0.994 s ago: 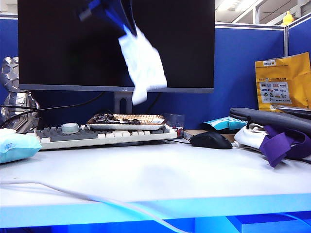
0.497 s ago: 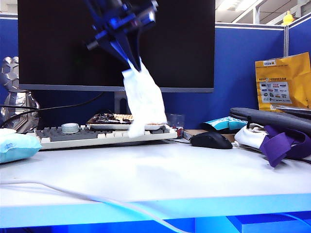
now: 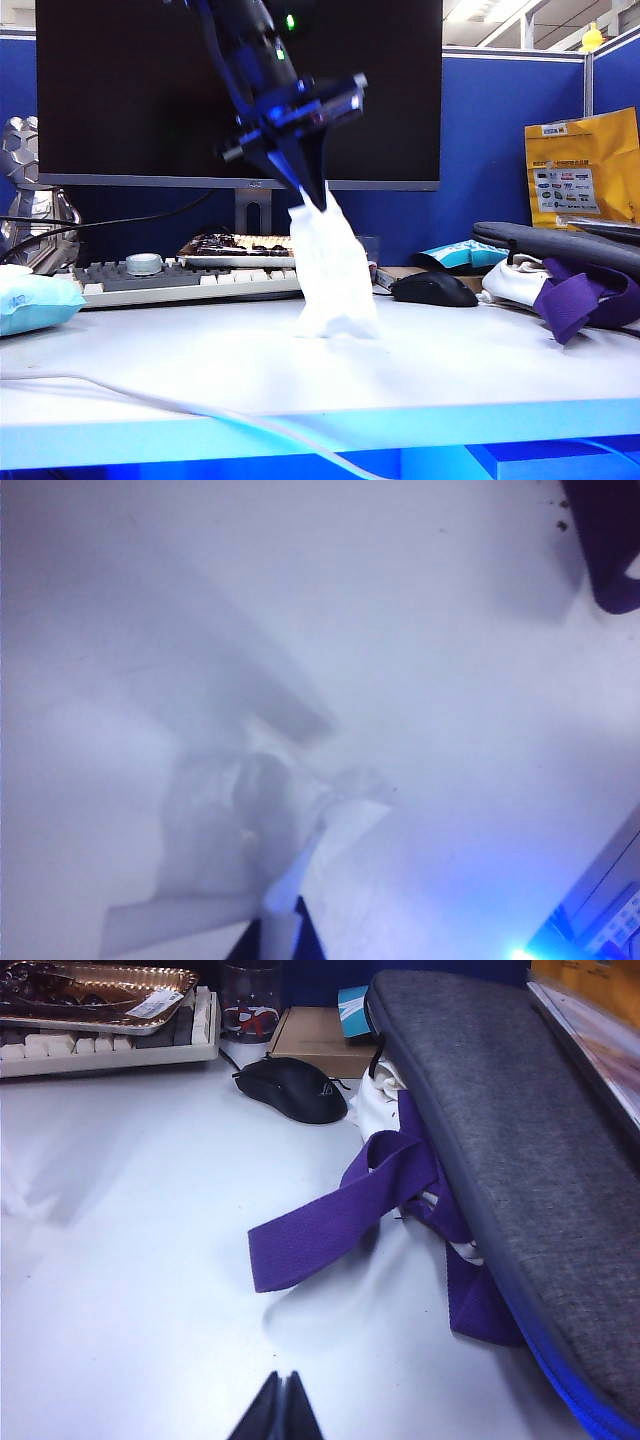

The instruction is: Pull out a wet wipe from the sky blue wet wipes packet and place it on the table.

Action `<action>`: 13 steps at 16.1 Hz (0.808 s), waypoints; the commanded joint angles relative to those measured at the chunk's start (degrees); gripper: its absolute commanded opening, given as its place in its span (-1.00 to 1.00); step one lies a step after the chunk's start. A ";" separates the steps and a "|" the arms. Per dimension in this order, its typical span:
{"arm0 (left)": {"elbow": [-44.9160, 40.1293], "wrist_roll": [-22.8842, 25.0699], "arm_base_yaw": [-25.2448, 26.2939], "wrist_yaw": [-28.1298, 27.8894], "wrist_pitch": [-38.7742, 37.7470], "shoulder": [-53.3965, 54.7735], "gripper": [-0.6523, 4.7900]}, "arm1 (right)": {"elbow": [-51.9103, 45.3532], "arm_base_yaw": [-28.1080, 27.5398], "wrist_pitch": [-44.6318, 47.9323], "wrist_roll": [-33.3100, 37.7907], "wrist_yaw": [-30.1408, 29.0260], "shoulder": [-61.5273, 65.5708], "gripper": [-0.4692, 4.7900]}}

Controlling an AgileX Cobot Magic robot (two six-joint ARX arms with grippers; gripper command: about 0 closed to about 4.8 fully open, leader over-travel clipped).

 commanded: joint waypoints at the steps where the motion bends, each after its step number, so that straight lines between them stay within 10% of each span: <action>1: 0.17 0.42 -0.07 0.46 0.55 1.70 -0.78 | -0.04 0.02 0.42 0.15 0.04 0.02 -0.82; 6: 0.13 1.51 -0.07 0.70 0.48 2.16 -0.73 | -0.04 0.02 0.42 0.15 0.04 0.02 -0.82; 11: 0.13 1.46 -0.07 0.66 -2.95 2.12 0.38 | -0.04 0.02 0.42 0.15 0.04 0.02 -0.82; 13: 0.15 1.49 -0.07 0.63 -4.44 1.97 0.51 | -0.04 0.02 0.42 0.15 0.04 0.02 -0.82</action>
